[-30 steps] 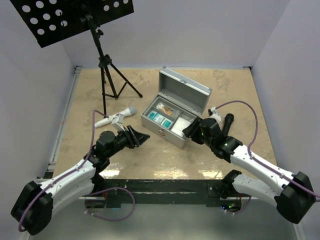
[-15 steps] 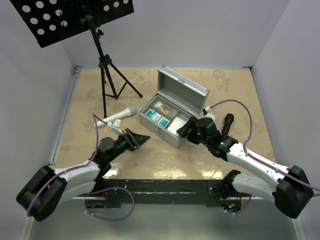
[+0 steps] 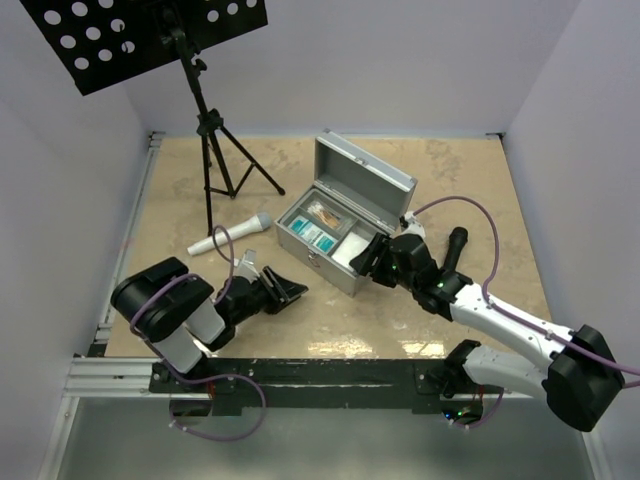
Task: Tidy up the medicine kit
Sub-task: Adjust the medicine box at the center of the board.
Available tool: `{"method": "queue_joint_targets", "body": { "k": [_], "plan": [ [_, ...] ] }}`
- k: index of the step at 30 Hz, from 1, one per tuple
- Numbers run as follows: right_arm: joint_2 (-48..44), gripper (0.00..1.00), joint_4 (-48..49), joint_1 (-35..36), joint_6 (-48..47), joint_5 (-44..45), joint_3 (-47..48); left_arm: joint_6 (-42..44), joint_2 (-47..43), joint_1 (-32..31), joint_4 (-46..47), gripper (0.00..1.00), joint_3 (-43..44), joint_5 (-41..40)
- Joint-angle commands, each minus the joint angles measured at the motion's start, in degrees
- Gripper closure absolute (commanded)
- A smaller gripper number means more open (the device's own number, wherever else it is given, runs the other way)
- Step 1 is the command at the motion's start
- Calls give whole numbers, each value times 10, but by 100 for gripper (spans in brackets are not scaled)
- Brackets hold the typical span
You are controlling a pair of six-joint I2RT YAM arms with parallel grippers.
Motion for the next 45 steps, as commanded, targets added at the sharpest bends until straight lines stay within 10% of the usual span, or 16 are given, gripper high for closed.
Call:
{"method": "queue_joint_targets", "body": {
  "k": [1, 13, 25, 45],
  "plan": [
    [-7, 39, 28, 1, -12, -3, 23, 19, -13, -16, 371, 48, -47, -63],
    [-46, 36, -110, 4, -119, 113, 132, 96, -152, -17, 316, 41, -90, -145],
    [51, 35, -116, 43, -288, 253, 239, 252, -512, -23, -362, 10, 54, -190],
    [113, 42, -40, 71, -384, 172, 227, 224, -386, -22, -294, 15, 57, -176]
  ]
}}
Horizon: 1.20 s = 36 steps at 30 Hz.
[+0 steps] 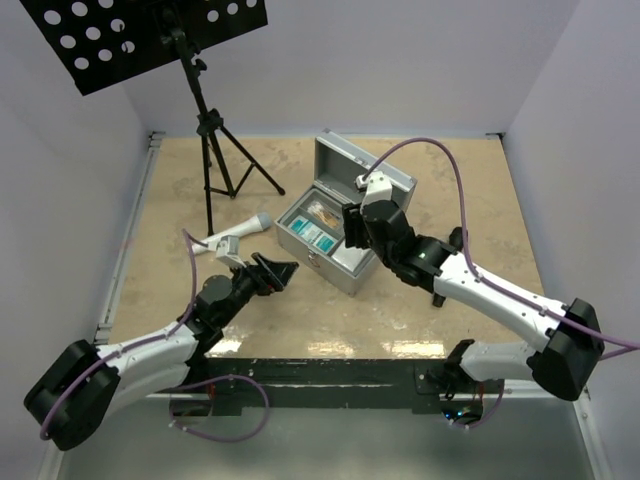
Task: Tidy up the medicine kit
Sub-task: Adjust the medicine box at the center of the board.
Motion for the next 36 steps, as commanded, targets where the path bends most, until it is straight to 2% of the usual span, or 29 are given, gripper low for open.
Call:
{"method": "queue_joint_targets", "body": {
  "k": [1, 10, 28, 36],
  "plan": [
    [13, 44, 15, 3, 16, -10, -11, -7, 58, 0, -2, 16, 48, -26],
    [-25, 57, 13, 5, 65, -59, -76, -3, 177, 3, -1, 22, 91, -4],
    [2, 61, -2, 53, 136, -102, -105, 23, 320, 10, 24, 24, 178, 43],
    [-3, 62, -1, 81, 165, -111, -108, 31, 339, 15, 29, 24, 200, 45]
  ]
}}
